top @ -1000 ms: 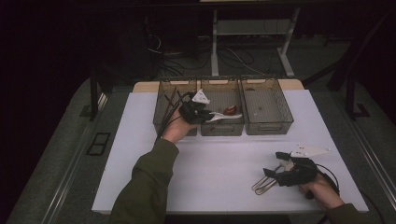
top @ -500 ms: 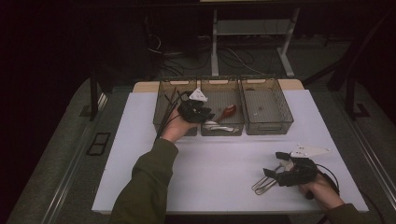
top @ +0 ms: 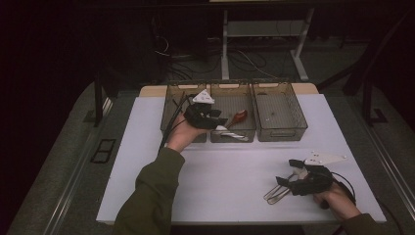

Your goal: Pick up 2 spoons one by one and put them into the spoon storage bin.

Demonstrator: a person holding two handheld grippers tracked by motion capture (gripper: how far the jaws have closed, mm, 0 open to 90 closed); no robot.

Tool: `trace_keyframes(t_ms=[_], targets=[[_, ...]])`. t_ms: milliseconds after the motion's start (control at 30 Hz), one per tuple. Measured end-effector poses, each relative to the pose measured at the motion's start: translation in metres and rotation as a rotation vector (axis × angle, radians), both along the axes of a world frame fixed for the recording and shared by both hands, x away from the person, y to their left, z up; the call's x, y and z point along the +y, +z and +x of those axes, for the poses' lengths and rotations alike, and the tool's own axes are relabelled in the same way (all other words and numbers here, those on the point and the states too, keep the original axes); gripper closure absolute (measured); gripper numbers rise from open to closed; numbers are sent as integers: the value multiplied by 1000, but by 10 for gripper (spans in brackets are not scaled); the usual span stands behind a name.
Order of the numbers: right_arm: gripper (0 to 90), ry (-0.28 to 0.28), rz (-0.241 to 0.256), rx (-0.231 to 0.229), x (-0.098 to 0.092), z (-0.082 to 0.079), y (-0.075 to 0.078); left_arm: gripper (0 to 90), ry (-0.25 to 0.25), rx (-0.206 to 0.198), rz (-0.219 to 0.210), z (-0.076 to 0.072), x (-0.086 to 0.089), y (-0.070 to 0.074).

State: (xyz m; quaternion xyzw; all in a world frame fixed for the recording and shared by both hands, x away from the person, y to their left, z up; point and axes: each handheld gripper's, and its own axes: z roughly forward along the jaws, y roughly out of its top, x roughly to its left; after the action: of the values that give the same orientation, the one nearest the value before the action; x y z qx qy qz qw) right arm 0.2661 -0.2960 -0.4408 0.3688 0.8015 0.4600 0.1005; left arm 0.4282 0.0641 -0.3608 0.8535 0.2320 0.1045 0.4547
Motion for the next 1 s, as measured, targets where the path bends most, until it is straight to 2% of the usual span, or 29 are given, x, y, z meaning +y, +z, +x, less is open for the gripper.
trace_keyframes(t_ms=[333,500,600,733,800,1000], targets=[[118,-1,-1,-1,0,0,0,429,3,30,-55,-18,11,-3],[117,-1,-2,-1,0,1,-1,383,-2,15,-50,-31,19,-7],[117,-1,-4,-1,1,1,-1,365,11,18,-72,-40,24,-9],[117,-3,-3,0,1,1,-1,340,25,1,-59,-51,31,-11],[118,-3,-3,-1,1,0,0,334,30,2,-74,-56,34,-11],[118,-2,-3,-3,0,0,0,300,41,-8,-72,-73,43,-13]])
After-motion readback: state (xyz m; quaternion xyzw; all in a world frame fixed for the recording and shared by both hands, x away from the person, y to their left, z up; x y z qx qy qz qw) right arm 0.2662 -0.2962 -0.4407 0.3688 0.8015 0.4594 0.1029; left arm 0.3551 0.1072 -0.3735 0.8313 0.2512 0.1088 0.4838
